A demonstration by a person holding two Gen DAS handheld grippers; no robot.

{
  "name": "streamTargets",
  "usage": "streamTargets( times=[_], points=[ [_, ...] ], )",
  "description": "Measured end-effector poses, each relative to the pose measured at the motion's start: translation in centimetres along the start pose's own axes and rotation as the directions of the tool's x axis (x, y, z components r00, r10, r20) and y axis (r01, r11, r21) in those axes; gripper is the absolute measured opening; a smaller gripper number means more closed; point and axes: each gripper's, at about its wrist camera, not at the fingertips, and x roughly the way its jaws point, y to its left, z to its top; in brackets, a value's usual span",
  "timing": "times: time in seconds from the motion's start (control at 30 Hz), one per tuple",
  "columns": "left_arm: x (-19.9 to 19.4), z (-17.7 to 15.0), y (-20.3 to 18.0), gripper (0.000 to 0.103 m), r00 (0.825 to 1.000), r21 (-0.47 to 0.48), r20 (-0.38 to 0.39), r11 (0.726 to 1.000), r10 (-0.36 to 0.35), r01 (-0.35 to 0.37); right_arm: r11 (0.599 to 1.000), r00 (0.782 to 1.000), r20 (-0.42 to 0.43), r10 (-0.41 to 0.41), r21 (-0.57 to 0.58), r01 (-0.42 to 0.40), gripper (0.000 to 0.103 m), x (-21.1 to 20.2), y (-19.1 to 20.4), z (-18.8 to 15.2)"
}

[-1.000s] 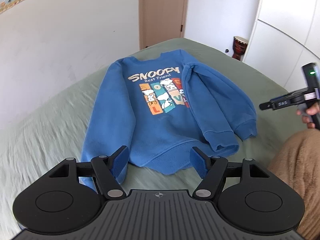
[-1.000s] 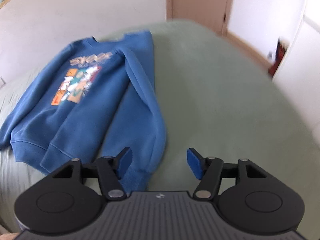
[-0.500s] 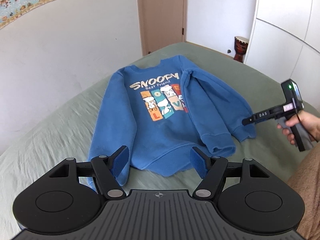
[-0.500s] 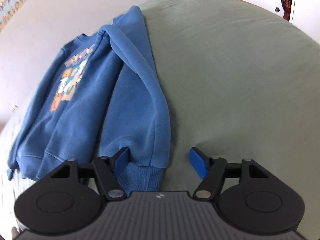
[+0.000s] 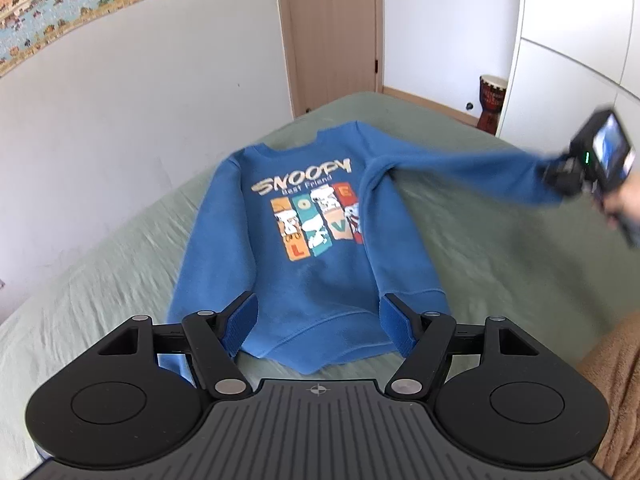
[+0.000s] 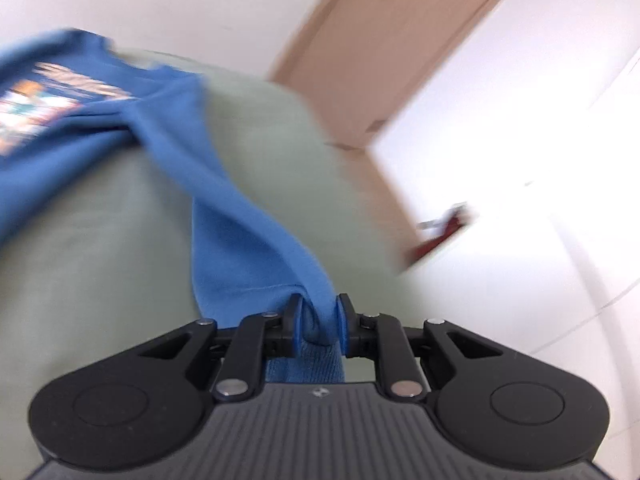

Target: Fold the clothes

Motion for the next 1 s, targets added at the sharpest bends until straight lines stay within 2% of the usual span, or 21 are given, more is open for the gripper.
streamTargets(
  times=[0.1,0.2,0.23,0.3,0.4,0.5,0.57,0.67,0.73,0.83,0.87,0.93,1.0],
  points=[
    [1.1,0.4,-0.5,0.067,1.0,0.005,-0.009,1.0,-0.013,0.013,0.993,0.991,0.056,-0.12,-0.004,0.121,0.018,1.4,-2.2,0.8],
    [3.4,1.2,-1.2,0.067,0.999,-0.004,-0.02,0.999,-0.042,0.042,0.983,0.982,0.075,-0.174,-0.052,0.178,0.019,2.8,-1.9,0.4],
    [4.2,1.2,-1.4,0.067,0.998,-0.003,-0.028,0.999,-0.054,0.054,0.979,0.985,0.041,-0.166,-0.111,0.17,0.019,4.5,-0.8,-0.7],
    [5.7,1.3,-2.0,0.067,0.996,-0.002,-0.044,0.997,-0.078,0.078,0.981,0.992,-0.022,-0.125,-0.152,0.12,0.019,6.8,0.8,-2.7],
    [8.0,0.9,-3.0,0.067,0.992,0.021,-0.076,0.994,-0.104,0.106,0.989,0.994,-0.082,-0.066,-0.139,0.055,0.019,8.6,2.0,-4.6],
    [10.6,0.2,-3.7,0.067,0.989,0.042,-0.107,0.993,-0.103,0.108,0.99,0.995,-0.098,-0.003,-0.141,-0.011,0.02,9.2,3.6,-6.8],
    [13.4,-0.3,-3.7,0.067,0.981,0.024,-0.145,0.991,-0.13,0.135,0.989,0.995,-0.092,0.026,-0.146,-0.039,0.025,8.7,3.7,-7.1],
    [15.8,-0.5,-3.3,0.067,0.968,-0.025,-0.169,0.983,-0.184,0.182,0.987,0.984,-0.073,0.161,-0.015,-0.162,0.033,7.1,1.4,-6.6],
    [16.5,-0.4,-3.3,0.067,0.965,-0.05,-0.169,0.98,-0.199,0.194,0.961,0.964,-0.052,0.259,0.118,-0.252,0.049,6.1,-0.8,-6.0],
    [18.0,0.0,-3.2,0.067,0.959,-0.089,-0.167,0.972,-0.228,0.215,0.896,0.935,-0.025,0.354,0.295,-0.331,0.052,5.7,-4.5,-6.3],
    [18.3,0.1,-3.3,0.067,0.957,-0.095,-0.166,0.97,-0.238,0.224,0.88,0.929,-0.021,0.369,0.33,-0.342,0.052,5.7,-5.1,-6.3],
    [19.2,0.1,-3.7,0.067,0.948,-0.113,-0.171,0.961,-0.269,0.252,0.821,0.912,-0.025,0.41,0.444,-0.357,0.052,6.2,-6.8,-6.6],
    [20.0,0.2,-4.0,0.067,0.938,-0.128,-0.181,0.953,-0.295,0.275,0.784,0.905,-0.029,0.424,0.513,-0.351,0.052,6.4,-7.6,-7.1]
  ],
)
